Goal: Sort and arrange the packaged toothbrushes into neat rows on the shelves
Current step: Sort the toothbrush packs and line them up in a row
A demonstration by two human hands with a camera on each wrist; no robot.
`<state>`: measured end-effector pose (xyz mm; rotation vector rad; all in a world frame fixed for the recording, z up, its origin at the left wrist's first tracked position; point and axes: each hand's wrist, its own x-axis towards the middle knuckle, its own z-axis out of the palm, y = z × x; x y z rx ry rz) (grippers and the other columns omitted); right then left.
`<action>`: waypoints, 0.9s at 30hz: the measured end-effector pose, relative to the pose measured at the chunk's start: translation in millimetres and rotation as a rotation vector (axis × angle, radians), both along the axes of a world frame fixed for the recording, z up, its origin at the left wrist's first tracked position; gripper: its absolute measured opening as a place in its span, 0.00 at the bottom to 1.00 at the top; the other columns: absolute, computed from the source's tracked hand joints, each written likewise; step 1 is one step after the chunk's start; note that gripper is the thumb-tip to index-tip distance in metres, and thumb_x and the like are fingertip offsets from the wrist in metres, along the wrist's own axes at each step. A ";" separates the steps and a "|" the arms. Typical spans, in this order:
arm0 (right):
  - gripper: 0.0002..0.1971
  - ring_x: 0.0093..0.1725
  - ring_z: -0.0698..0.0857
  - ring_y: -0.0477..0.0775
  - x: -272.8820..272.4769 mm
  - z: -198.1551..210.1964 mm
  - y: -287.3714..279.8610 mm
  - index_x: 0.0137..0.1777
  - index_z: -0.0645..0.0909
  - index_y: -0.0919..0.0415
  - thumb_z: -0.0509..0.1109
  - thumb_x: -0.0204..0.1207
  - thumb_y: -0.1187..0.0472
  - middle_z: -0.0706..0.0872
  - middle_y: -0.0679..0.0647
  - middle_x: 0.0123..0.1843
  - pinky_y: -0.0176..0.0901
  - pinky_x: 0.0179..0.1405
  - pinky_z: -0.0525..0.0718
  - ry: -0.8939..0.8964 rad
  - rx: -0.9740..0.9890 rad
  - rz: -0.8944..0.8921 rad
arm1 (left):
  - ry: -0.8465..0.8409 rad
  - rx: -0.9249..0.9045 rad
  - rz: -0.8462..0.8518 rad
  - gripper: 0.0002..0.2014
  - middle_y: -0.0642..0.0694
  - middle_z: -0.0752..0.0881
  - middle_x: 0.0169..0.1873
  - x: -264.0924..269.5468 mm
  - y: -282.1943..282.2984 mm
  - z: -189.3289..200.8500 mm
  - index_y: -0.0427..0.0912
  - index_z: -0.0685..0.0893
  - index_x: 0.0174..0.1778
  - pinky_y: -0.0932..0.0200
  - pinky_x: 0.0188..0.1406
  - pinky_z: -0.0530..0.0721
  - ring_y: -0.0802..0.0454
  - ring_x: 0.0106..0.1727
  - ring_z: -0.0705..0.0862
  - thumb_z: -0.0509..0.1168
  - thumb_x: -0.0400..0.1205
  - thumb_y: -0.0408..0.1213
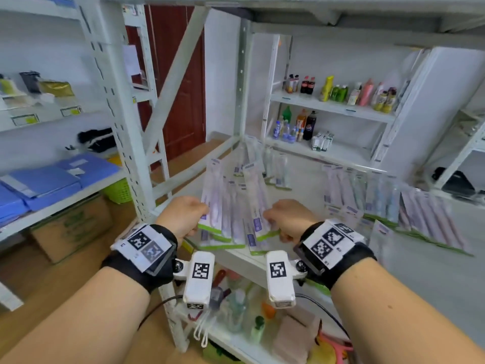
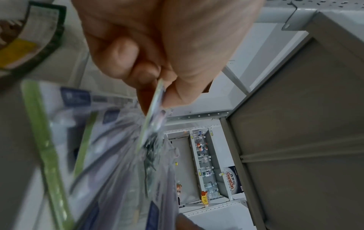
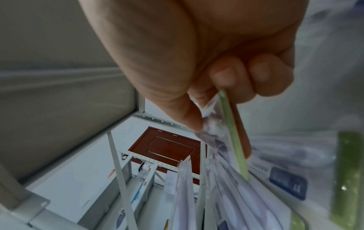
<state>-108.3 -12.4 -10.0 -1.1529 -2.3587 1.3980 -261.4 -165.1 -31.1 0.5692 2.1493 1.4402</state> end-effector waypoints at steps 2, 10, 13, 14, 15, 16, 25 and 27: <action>0.08 0.20 0.71 0.54 -12.7 -1.7 -2.5 0.35 0.73 0.62 0.64 0.74 0.62 0.76 0.60 0.30 0.38 0.21 0.67 -0.079 0.074 0.038 | 0.043 -0.045 -0.031 0.04 0.40 0.66 0.29 -13.3 -4.6 -1.8 0.38 0.78 0.38 0.67 0.14 0.61 0.50 0.22 0.62 0.59 0.78 0.30; 0.07 0.21 0.71 0.52 -38.4 -7.2 -8.4 0.37 0.76 0.64 0.67 0.73 0.63 0.72 0.59 0.30 0.39 0.20 0.68 -0.167 0.208 0.066 | 0.143 -0.140 -0.078 0.14 0.36 0.84 0.43 -47.5 -14.8 -19.2 0.40 0.81 0.60 0.62 0.26 0.74 0.46 0.33 0.78 0.61 0.79 0.30; 0.14 0.24 0.78 0.52 -39.3 -10.6 -6.5 0.54 0.82 0.68 0.73 0.70 0.63 0.82 0.58 0.36 0.37 0.21 0.72 -0.139 0.183 0.017 | 0.179 -0.180 -0.097 0.24 0.40 0.84 0.53 -53.3 -12.9 -23.7 0.48 0.72 0.73 0.62 0.25 0.76 0.50 0.36 0.80 0.62 0.79 0.33; 0.17 0.25 0.79 0.50 -39.1 -12.0 -5.2 0.58 0.80 0.65 0.73 0.70 0.62 0.83 0.55 0.38 0.36 0.20 0.72 -0.142 0.171 0.002 | 0.186 -0.190 -0.100 0.25 0.41 0.84 0.53 -54.9 -11.9 -25.1 0.48 0.71 0.73 0.63 0.23 0.76 0.50 0.36 0.81 0.63 0.78 0.34; 0.19 0.25 0.80 0.48 -38.7 -13.4 -3.8 0.61 0.78 0.63 0.74 0.70 0.61 0.83 0.54 0.39 0.35 0.19 0.72 -0.136 0.170 -0.005 | 0.187 -0.194 -0.102 0.25 0.41 0.85 0.53 -56.7 -11.0 -26.6 0.48 0.71 0.73 0.63 0.22 0.76 0.50 0.36 0.81 0.63 0.78 0.34; 0.21 0.25 0.80 0.47 -38.0 -14.5 -2.6 0.62 0.77 0.63 0.74 0.70 0.61 0.82 0.53 0.40 0.34 0.18 0.71 -0.130 0.167 -0.013 | 0.185 -0.195 -0.107 0.25 0.41 0.85 0.53 -57.8 -10.5 -27.4 0.47 0.72 0.72 0.63 0.23 0.76 0.49 0.37 0.81 0.64 0.78 0.34; 0.18 0.18 0.78 0.40 -10.6 -14.2 12.1 0.61 0.79 0.59 0.73 0.73 0.57 0.84 0.53 0.33 0.30 0.15 0.71 -0.054 0.131 -0.068 | 0.225 -0.212 -0.087 0.24 0.40 0.81 0.62 -52.3 -2.5 -17.2 0.42 0.75 0.70 0.56 0.54 0.79 0.43 0.57 0.83 0.67 0.77 0.33; 0.17 0.16 0.77 0.39 1.2 -13.9 15.8 0.60 0.79 0.60 0.73 0.73 0.59 0.83 0.52 0.34 0.31 0.16 0.71 -0.004 0.109 -0.085 | 0.259 -0.134 -0.077 0.21 0.41 0.81 0.59 -42.1 5.3 -9.2 0.43 0.78 0.67 0.60 0.49 0.78 0.47 0.53 0.82 0.66 0.77 0.32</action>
